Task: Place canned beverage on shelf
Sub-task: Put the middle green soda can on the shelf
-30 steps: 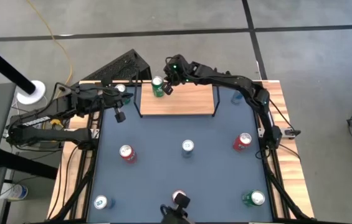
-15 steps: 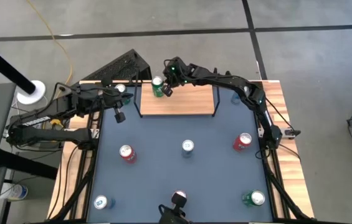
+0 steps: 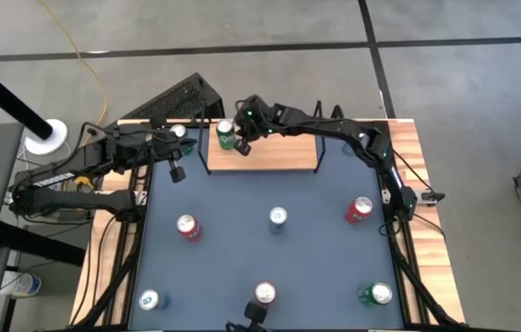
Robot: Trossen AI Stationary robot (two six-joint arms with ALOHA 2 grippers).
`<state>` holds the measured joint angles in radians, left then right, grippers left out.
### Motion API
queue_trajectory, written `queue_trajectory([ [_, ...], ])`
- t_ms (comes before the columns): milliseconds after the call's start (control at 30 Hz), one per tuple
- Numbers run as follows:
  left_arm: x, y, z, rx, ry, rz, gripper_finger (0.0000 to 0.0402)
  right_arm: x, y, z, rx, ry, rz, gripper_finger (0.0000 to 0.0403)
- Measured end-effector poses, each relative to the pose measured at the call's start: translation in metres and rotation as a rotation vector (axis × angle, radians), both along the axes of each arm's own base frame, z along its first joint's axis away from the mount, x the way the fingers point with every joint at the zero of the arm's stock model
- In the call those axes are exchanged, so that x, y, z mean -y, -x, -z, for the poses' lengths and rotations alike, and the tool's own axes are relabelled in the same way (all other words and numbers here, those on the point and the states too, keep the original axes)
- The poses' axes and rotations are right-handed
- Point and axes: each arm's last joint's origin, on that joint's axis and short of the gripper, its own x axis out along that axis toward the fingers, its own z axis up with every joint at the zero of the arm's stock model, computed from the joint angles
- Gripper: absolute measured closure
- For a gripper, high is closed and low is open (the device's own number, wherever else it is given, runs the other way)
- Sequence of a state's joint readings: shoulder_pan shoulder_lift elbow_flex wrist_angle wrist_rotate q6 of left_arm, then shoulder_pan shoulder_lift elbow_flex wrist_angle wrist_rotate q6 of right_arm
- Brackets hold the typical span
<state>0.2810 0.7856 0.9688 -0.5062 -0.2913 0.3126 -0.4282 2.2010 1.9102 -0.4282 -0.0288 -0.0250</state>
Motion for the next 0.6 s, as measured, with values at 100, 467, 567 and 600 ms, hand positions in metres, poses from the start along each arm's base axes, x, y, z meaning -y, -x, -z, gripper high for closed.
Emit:
queue_trajectory([
  [100, 0.0, 0.0, 0.0, -0.001, 0.001, 0.0, 0.0401, -0.007, -0.003, 0.0, -0.006, 0.005, -0.022, 0.0403],
  [467, 0.0, 0.0, 0.0, -0.001, 0.001, 0.001, 0.0401, -0.04, -0.01, -0.004, -0.052, 0.041, -0.137, 0.0403],
  [567, 0.0, 0.0, 0.0, -0.001, 0.002, 0.001, 0.0401, -0.047, -0.017, -0.003, -0.024, 0.064, -0.162, 0.0403],
  [600, 0.0, 0.0, 0.0, -0.001, 0.002, 0.001, 0.0401, -0.049, -0.018, -0.003, -0.018, 0.072, -0.168, 0.0403],
])
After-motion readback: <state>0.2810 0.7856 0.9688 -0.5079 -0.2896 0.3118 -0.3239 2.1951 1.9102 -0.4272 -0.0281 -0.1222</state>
